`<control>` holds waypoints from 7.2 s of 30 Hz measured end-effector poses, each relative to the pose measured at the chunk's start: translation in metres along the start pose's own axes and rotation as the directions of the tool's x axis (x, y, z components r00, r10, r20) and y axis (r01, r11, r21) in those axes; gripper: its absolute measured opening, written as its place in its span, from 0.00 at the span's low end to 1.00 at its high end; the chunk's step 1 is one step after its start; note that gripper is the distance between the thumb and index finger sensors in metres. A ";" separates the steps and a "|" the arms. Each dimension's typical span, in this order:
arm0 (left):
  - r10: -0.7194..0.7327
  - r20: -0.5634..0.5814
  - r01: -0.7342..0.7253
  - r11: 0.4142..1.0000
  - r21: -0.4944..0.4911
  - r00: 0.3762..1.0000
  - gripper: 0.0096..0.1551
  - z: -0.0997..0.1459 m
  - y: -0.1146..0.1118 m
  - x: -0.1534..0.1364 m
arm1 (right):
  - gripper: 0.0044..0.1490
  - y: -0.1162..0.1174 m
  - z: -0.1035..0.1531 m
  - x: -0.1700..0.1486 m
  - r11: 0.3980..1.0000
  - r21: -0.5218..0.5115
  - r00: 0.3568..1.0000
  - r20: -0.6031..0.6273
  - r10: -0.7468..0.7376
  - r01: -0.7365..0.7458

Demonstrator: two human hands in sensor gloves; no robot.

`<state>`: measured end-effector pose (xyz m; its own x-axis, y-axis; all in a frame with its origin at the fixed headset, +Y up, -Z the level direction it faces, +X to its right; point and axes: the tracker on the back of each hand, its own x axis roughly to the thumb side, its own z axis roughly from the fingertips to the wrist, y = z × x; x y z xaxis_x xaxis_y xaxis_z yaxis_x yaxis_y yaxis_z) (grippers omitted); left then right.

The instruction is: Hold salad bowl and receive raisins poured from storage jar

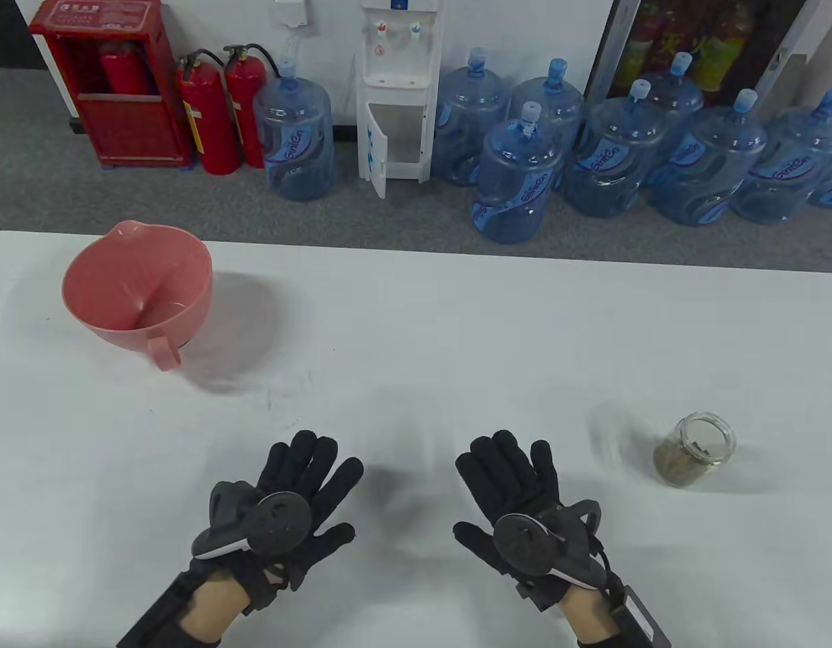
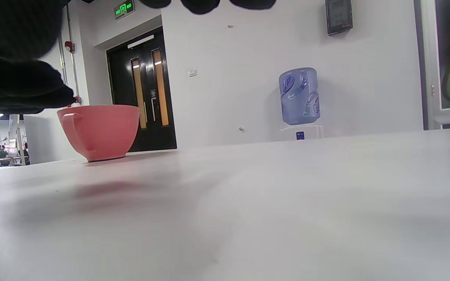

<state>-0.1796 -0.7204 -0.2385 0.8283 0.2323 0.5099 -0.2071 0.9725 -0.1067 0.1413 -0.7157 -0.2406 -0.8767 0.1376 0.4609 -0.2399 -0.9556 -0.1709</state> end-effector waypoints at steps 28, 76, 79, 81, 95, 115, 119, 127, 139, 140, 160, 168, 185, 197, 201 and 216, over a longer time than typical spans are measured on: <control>0.011 0.011 -0.011 1.000 -0.016 1.000 0.45 0.000 -0.001 0.002 | 0.58 0.003 -0.001 0.005 0.999 0.042 1.000 0.018 -0.013 0.013; 0.956 -0.205 -0.561 0.288 0.776 0.208 0.45 0.048 0.052 -0.221 | 0.59 -0.005 0.003 0.011 0.999 0.034 0.998 0.057 -0.016 0.014; 0.949 -0.274 -0.542 0.314 0.779 0.155 0.47 0.039 0.048 -0.230 | 0.59 -0.004 0.004 0.012 0.999 0.044 0.998 0.065 -0.015 0.012; 0.948 -0.295 -0.542 0.311 0.781 0.119 0.48 0.032 0.045 -0.236 | 0.59 -0.003 0.004 0.013 0.999 0.050 0.997 0.069 -0.017 0.014; 0.876 -0.468 -0.482 0.464 0.743 0.121 0.42 0.001 0.049 -0.260 | 0.59 -0.002 0.005 0.014 0.996 0.085 0.996 0.088 -0.027 0.020; 0.881 0.226 -0.867 0.310 0.390 0.416 0.23 0.004 0.076 -0.102 | 0.58 -0.004 0.005 0.014 0.997 0.072 0.996 0.077 -0.034 0.028; 0.882 0.299 -0.917 0.282 0.284 0.364 0.23 0.010 0.058 -0.056 | 0.58 -0.004 0.004 0.012 0.997 0.070 0.997 0.066 -0.036 0.032; 0.913 0.301 -0.957 0.233 0.174 0.277 0.23 0.009 0.022 -0.034 | 0.58 -0.002 0.003 0.012 0.996 0.083 0.998 0.056 -0.040 0.036; 0.915 0.298 -0.961 0.243 0.130 0.271 0.23 0.008 0.011 -0.032 | 0.58 -0.030 -0.010 0.020 0.964 0.078 0.956 0.176 0.236 -0.253; 0.915 0.300 -0.962 0.243 0.127 0.271 0.23 0.008 0.011 -0.032 | 0.57 -0.038 -0.013 0.014 0.956 0.061 0.947 0.166 0.273 -0.287; 0.913 0.311 -0.963 0.235 0.128 0.264 0.23 0.009 0.008 -0.032 | 0.69 -0.078 0.044 -0.239 1.000 -0.001 0.573 -0.820 0.013 -0.024; 0.917 0.314 -0.968 0.212 0.138 0.245 0.23 0.010 0.008 -0.035 | 0.77 -0.055 0.062 -0.255 0.927 -0.289 0.409 -0.836 -0.365 0.237; 0.915 0.328 -0.972 0.214 0.095 0.233 0.23 0.010 0.007 -0.030 | 0.70 -0.067 0.050 -0.223 0.867 -0.466 0.564 -0.675 -0.476 0.174; 0.923 0.335 -0.982 0.187 0.037 0.188 0.23 0.009 0.005 -0.024 | 0.68 -0.131 -0.012 -0.089 0.857 -0.487 0.922 -0.229 -0.312 0.169; 0.925 0.335 -0.984 0.179 0.028 0.177 0.23 0.009 0.005 -0.022 | 0.68 -0.138 -0.028 -0.048 0.892 -0.437 0.971 -0.140 -0.194 0.115; 0.934 0.316 -0.986 0.168 0.018 0.165 0.23 0.008 -0.002 -0.018 | 0.68 -0.138 -0.066 0.054 0.872 -0.390 0.921 0.128 0.369 -0.295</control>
<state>-0.1978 -0.7270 -0.2409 -0.2213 0.9416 0.2536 -0.8607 -0.0663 -0.5048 0.0994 -0.5587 -0.2499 -0.8421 -0.2591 0.4730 -0.1134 -0.7723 -0.6250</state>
